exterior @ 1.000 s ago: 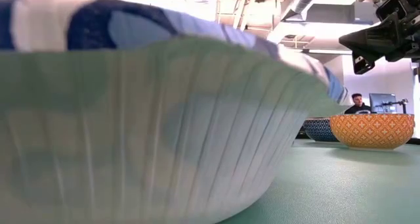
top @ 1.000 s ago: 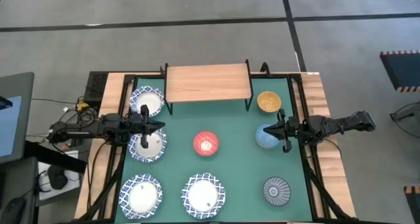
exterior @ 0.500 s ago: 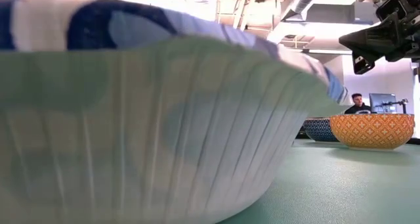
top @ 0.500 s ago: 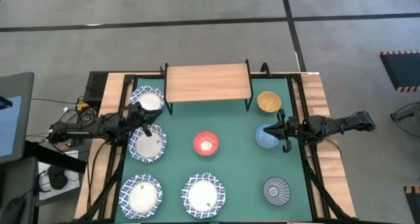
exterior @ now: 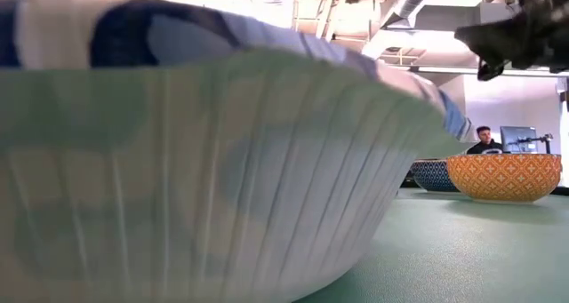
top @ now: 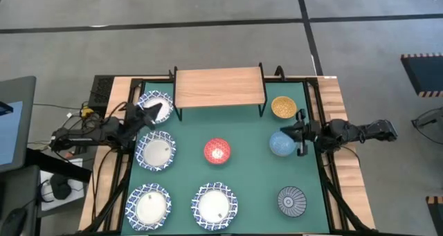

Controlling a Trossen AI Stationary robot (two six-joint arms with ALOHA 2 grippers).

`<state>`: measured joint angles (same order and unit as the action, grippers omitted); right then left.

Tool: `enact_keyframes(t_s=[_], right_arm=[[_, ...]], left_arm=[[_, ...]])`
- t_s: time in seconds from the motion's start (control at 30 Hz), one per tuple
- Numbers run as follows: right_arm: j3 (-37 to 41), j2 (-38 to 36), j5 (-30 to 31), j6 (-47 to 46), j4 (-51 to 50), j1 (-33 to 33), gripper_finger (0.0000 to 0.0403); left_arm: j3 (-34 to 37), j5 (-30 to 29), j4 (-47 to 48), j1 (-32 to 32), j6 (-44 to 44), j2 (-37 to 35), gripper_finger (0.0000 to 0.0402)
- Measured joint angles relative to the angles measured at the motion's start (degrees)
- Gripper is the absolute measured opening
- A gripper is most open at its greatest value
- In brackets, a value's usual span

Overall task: Place and stack bowls onto a shelf
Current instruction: Put the small yellow bowl on the shelf

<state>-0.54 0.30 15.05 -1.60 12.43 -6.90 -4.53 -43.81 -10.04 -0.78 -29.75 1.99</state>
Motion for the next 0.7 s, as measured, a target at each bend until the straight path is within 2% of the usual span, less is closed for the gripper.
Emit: enact_keyframes(t_s=[0.13, 0.2, 0.37, 0.43, 0.5, 0.6, 0.7], right_arm=[[-0.1, 0.1, 9.9, -19.0, -0.2, 5.4, 0.0048], [-0.2, 0.1, 12.5, -24.7, -0.1, 8.7, 0.0048], [-2.6, 0.9, 7.6, -21.1, -0.7, 15.6, 0.0048], [-5.3, 3.3, 8.0, -17.9, -0.6, 17.7, 0.0048], [-8.7, 6.4, 11.7, -17.0, -2.3, 19.9, 0.0048], [-13.9, 12.4, 16.8, -16.9, -10.0, 23.7, 0.0048], [-18.8, 19.9, 15.2, -17.7, -20.6, 28.7, 0.0048]], left_arm=[[-2.9, 0.0, -0.3, 0.4, -4.5, 4.9, 0.0000], [-4.6, 0.0, -0.1, 0.5, -4.8, 9.0, 0.0000], [-9.8, -0.5, -0.4, -0.5, -4.7, 20.7, 0.0000], [-12.1, 0.1, -1.2, -1.8, -4.6, 25.1, 0.0000], [-14.7, 3.2, -1.3, -3.7, -3.7, 28.2, 0.0000], [-18.8, 8.5, -1.3, -7.0, 0.4, 32.6, 0.0000], [-23.4, 12.3, -0.9, -10.2, 4.1, 36.4, 0.0001]])
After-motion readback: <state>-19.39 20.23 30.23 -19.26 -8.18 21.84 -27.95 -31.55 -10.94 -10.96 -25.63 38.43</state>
